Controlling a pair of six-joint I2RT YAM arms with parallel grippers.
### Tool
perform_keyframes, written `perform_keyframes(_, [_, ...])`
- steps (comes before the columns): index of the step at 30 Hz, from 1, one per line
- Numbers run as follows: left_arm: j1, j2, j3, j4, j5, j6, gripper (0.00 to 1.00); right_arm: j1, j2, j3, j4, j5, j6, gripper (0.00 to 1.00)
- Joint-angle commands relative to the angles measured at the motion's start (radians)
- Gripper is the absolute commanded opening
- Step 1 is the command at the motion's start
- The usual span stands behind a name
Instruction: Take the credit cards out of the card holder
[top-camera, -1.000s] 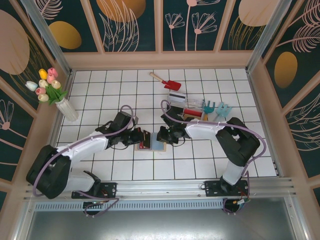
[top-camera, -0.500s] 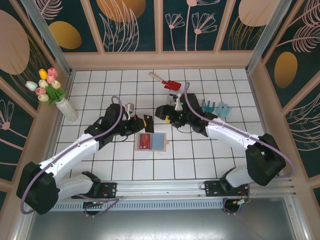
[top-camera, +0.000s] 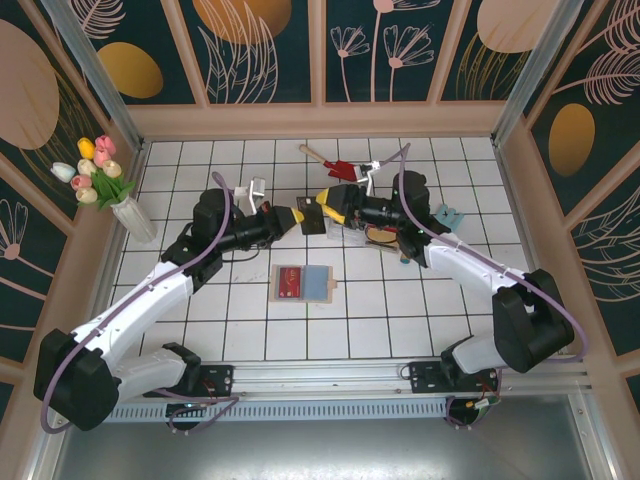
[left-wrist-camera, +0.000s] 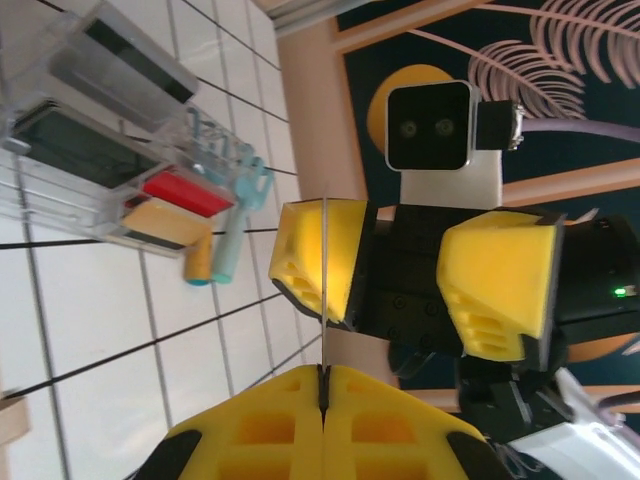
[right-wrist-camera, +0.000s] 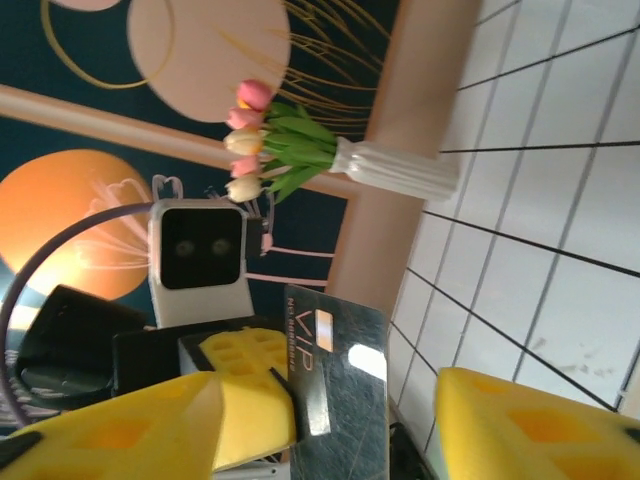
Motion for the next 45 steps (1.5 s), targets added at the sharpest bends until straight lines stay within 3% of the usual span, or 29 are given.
perform_keyframes(1, [0.012,-0.018,0.014,0.096,0.046,-0.060,0.00,-0.011,-0.009,-0.006,0.129,-0.079,0.053,0.52])
perform_keyframes(8, [0.015,-0.019,0.016,0.118,0.067,-0.084,0.00,-0.016,0.010,0.000,0.175,-0.116,0.081,0.28])
perform_keyframes(17, [0.017,-0.011,0.009,0.139,0.069,-0.080,0.00,-0.018,0.005,0.014,0.118,-0.121,-0.004,0.07])
perform_keyframes(18, [0.018,-0.008,0.010,0.133,0.070,-0.074,0.04,-0.021,-0.001,0.017,0.093,-0.116,-0.033,0.02])
perform_keyframes(21, [0.026,-0.003,0.032,0.029,0.034,-0.002,0.33,-0.029,-0.026,0.044,-0.081,-0.054,-0.185,0.00])
perform_keyframes(23, [0.028,-0.005,0.038,-0.063,-0.039,0.075,0.61,-0.040,-0.037,0.074,-0.226,-0.029,-0.290,0.00])
perform_keyframes(24, [0.029,-0.008,0.036,-0.111,-0.084,0.122,0.70,-0.044,-0.042,0.088,-0.283,-0.025,-0.328,0.00])
perform_keyframes(29, [0.038,0.008,0.009,-0.271,-0.202,0.275,0.93,-0.050,-0.079,0.128,-0.527,0.127,-0.507,0.00])
perform_keyframes(35, [0.043,0.034,-0.020,-0.360,-0.307,0.425,0.99,-0.058,-0.094,0.181,-0.671,0.329,-0.718,0.00])
perform_keyframes(45, [0.052,0.054,-0.020,-0.415,-0.430,0.565,0.98,-0.040,-0.001,0.294,-0.845,0.491,-1.246,0.00])
